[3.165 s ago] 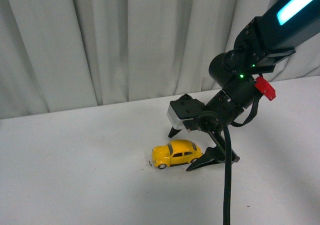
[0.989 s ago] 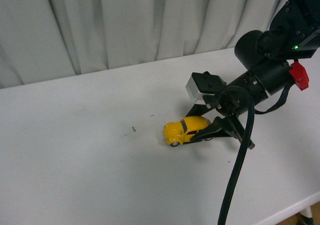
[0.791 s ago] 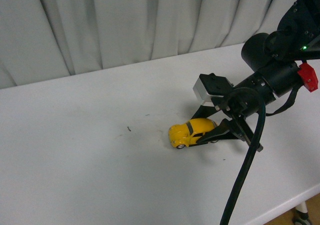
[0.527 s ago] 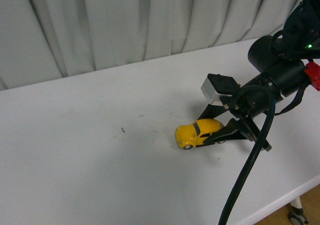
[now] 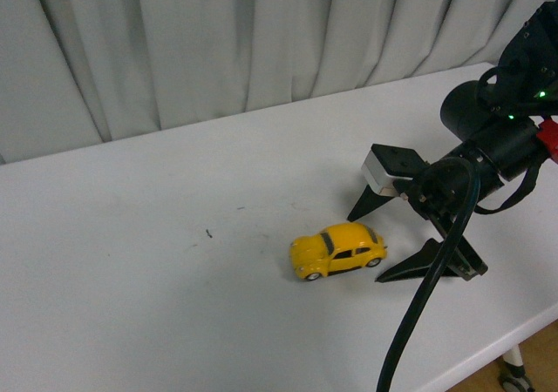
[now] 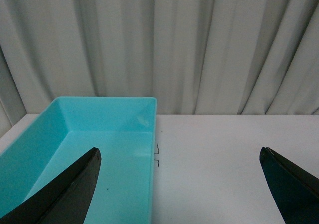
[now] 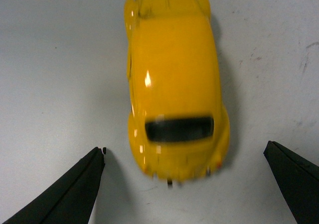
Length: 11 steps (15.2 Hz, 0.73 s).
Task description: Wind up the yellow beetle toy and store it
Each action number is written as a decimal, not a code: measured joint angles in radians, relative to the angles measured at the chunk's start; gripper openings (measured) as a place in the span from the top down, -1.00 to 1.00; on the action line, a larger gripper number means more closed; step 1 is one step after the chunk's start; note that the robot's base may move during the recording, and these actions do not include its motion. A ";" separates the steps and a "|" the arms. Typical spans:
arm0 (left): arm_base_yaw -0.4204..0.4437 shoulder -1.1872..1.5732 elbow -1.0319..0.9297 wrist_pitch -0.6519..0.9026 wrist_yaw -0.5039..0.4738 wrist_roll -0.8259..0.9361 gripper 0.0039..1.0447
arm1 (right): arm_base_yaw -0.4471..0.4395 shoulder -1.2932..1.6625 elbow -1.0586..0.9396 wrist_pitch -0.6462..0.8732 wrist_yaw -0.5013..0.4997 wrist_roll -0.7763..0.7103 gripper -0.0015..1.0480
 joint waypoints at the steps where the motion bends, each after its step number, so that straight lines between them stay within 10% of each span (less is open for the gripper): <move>1: 0.000 0.000 0.000 0.000 0.000 0.000 -0.88 | 0.000 0.000 -0.003 0.003 -0.001 0.000 -0.86; 11: 0.000 0.000 0.000 0.000 0.000 0.000 -0.88 | 0.058 -0.082 -0.074 0.158 -0.005 0.023 -0.87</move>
